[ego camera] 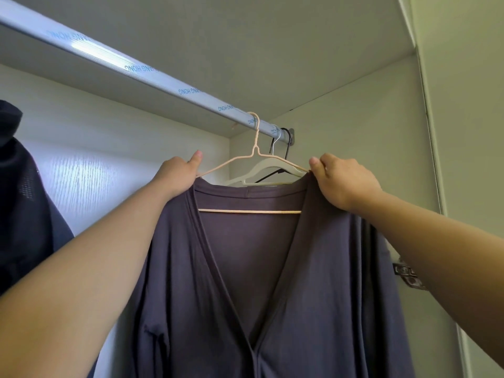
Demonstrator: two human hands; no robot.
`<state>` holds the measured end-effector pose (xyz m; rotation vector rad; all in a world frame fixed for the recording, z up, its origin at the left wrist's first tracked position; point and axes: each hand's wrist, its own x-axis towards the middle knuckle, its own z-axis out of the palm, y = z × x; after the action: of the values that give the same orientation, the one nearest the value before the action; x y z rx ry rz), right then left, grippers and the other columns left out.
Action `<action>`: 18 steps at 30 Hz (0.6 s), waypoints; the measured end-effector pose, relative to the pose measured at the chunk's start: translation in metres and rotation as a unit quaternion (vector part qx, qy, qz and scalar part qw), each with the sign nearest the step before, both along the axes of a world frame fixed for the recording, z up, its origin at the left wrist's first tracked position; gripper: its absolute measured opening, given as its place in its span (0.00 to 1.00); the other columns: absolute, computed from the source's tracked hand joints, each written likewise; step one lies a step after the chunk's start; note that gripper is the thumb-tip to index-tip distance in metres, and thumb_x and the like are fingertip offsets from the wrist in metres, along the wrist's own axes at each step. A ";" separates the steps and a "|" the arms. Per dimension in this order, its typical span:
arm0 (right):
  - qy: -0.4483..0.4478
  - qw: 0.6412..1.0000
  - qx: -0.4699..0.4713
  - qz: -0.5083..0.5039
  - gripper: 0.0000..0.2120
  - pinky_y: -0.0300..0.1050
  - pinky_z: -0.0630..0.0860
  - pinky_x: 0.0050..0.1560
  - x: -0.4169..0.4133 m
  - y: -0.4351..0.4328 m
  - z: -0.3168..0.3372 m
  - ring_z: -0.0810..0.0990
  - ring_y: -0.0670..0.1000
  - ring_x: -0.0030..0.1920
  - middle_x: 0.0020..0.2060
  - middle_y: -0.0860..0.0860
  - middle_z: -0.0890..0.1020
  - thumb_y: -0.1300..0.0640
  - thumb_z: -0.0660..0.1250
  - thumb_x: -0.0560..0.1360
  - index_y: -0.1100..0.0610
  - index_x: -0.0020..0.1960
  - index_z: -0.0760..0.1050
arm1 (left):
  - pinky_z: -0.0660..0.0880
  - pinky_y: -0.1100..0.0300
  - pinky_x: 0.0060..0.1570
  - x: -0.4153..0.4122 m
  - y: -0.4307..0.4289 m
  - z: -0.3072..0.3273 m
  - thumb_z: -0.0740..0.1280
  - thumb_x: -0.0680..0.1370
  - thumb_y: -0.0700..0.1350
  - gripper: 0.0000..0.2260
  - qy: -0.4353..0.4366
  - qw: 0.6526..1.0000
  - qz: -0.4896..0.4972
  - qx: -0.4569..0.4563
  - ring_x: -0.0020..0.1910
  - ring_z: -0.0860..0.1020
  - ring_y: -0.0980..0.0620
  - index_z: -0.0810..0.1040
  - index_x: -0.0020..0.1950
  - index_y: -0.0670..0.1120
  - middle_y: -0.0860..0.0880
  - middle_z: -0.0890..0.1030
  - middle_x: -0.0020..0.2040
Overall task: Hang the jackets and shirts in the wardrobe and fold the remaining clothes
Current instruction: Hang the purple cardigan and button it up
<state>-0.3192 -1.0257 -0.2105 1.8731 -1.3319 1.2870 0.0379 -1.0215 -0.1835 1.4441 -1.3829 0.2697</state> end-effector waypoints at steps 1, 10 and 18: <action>-0.003 1.000 -0.002 0.004 0.24 0.52 0.67 0.42 -0.005 0.002 -0.001 0.70 0.60 0.41 0.47 0.59 0.81 0.35 0.46 0.82 0.52 0.49 0.70 | 0.72 0.54 0.56 0.002 0.002 -0.003 0.54 0.82 0.66 0.29 0.009 1.000 -0.021 -0.014 0.54 0.78 0.43 0.85 0.45 0.47 0.45 0.83 0.52; 0.026 0.998 0.025 0.052 0.13 0.50 0.73 0.50 -0.039 0.013 -0.038 0.78 0.61 0.55 0.56 0.56 0.81 0.47 0.58 0.83 0.53 0.59 0.75 | 0.75 0.57 0.42 0.037 0.014 -0.064 0.60 0.72 0.38 0.14 0.207 0.970 -0.059 -0.110 0.45 0.80 0.52 0.81 0.49 0.52 0.52 0.83 0.49; -0.037 0.985 0.144 0.088 0.27 0.43 0.70 0.48 -0.053 0.031 -0.038 0.75 0.56 0.51 0.55 0.55 0.80 0.66 0.63 0.71 0.53 0.68 0.72 | 0.72 0.61 0.37 0.042 0.022 -0.081 0.63 0.74 0.30 0.19 0.138 0.985 -0.023 -0.100 0.49 0.78 0.48 0.77 0.60 0.48 0.49 0.80 0.51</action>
<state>-0.3722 -0.9948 -0.2486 2.2003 -1.4853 1.3188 0.0797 -0.9999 -0.2650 1.2312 -1.1285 0.1647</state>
